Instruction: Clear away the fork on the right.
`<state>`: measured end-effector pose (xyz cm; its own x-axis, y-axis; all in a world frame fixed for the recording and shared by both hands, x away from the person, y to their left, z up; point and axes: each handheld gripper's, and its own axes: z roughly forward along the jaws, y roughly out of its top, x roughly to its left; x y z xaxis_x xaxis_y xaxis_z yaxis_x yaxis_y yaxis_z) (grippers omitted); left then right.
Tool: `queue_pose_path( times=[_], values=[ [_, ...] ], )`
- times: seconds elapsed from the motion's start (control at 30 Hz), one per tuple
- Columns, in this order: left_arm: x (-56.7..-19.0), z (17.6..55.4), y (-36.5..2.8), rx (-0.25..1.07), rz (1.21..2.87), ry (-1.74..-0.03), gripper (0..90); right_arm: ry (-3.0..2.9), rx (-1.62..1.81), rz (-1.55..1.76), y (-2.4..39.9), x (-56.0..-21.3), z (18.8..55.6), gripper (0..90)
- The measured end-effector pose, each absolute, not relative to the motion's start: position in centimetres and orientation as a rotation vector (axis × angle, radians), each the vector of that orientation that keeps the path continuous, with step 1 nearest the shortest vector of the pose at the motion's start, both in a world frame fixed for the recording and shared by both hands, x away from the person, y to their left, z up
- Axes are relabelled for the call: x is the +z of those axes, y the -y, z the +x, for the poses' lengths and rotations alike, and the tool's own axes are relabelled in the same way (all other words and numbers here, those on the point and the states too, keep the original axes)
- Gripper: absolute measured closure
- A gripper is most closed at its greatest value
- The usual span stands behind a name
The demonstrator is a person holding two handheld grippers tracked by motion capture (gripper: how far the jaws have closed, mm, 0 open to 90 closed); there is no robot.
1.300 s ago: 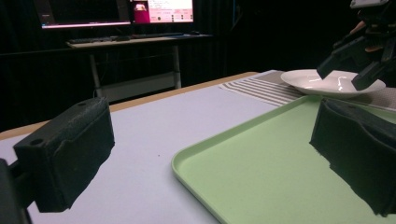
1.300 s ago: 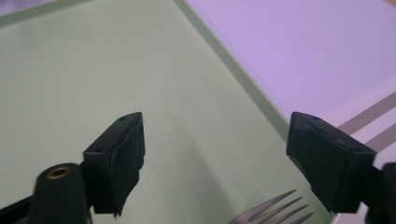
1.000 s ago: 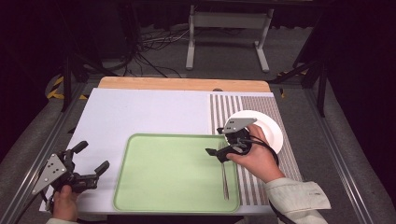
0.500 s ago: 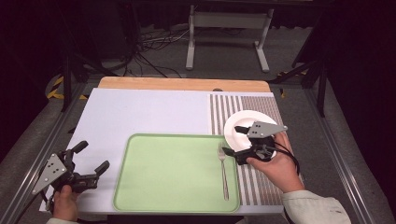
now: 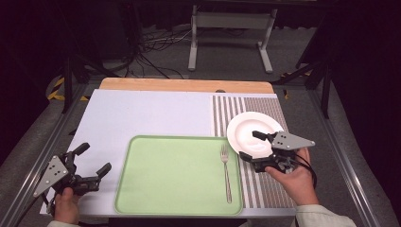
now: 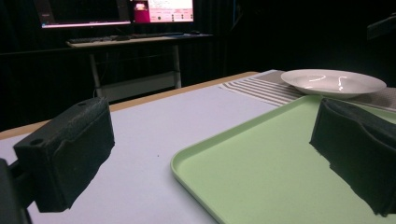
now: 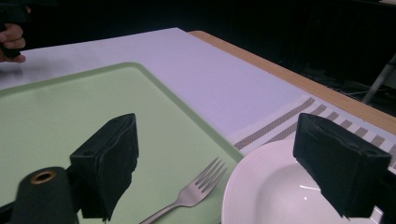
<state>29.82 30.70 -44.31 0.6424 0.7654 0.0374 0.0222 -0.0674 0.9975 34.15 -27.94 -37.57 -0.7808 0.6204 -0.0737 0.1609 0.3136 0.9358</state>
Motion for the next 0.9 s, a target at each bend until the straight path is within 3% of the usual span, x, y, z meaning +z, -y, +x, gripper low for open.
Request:
queue_pose_path(
  times=[0.9],
  values=[
    [-44.5,30.0,-30.8,0.688,1.533,-0.680,0.4,-2.011,1.538,0.855,34.8,-44.8,31.7,14.7]
  ],
)
